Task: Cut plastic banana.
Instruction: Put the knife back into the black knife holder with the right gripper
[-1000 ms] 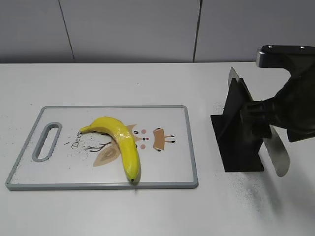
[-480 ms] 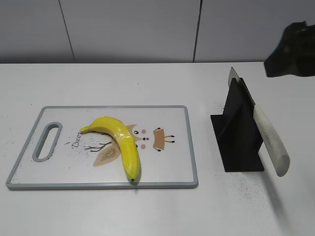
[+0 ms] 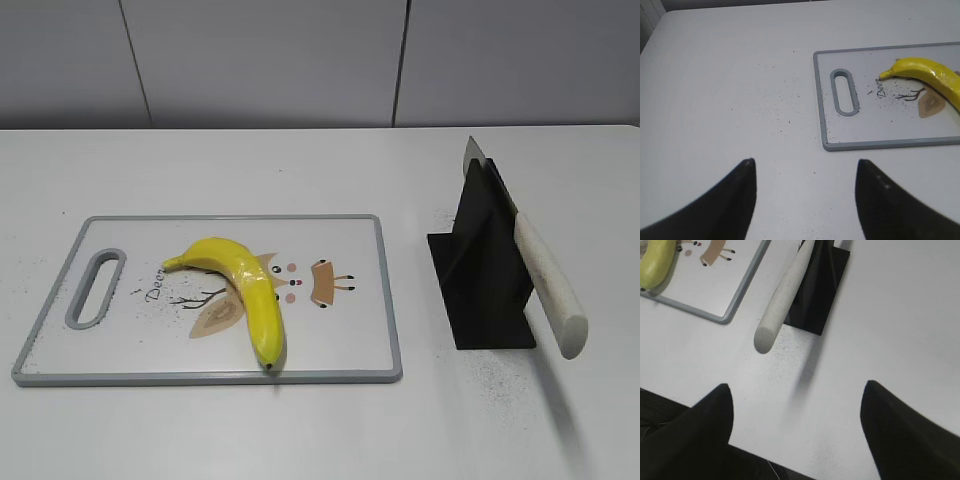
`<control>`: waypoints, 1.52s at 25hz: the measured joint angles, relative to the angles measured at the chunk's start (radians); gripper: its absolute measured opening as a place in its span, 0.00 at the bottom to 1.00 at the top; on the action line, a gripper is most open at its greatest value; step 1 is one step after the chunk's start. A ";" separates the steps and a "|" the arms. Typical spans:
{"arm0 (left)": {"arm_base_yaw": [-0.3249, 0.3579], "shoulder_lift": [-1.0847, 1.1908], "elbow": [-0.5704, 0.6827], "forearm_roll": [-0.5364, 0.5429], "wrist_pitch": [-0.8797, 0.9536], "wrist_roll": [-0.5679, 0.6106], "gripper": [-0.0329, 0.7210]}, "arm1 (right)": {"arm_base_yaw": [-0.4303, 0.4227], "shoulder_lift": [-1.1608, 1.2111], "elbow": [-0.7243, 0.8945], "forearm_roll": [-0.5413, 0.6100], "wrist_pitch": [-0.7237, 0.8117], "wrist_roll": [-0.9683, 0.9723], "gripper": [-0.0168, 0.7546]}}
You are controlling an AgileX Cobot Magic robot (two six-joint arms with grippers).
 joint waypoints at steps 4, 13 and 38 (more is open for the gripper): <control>0.000 0.000 0.000 0.000 0.000 0.000 0.82 | 0.000 -0.204 0.073 0.076 0.031 -0.077 0.79; 0.000 0.000 0.002 0.000 0.000 0.000 0.82 | 0.000 -0.497 0.118 0.106 0.083 -0.113 0.79; 0.000 0.000 0.008 -0.003 0.000 0.000 0.82 | -0.419 -0.575 0.122 0.130 0.086 -0.116 0.77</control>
